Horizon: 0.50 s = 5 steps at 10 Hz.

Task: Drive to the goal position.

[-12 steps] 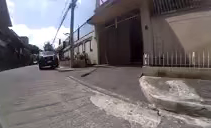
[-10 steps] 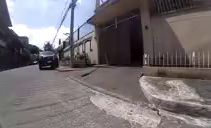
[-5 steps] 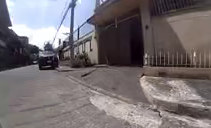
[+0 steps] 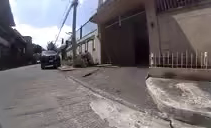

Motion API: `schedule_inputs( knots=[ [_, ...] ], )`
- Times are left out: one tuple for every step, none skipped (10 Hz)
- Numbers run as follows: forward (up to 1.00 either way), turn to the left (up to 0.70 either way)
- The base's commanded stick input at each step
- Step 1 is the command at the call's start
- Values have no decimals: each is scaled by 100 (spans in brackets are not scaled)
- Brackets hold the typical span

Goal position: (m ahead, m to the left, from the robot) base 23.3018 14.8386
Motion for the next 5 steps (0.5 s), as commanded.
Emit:
schedule_inputs(
  knots=[
    [70, 35],
    [70, 35],
    [70, 35],
    [70, 35],
    [70, 35]
  ],
)
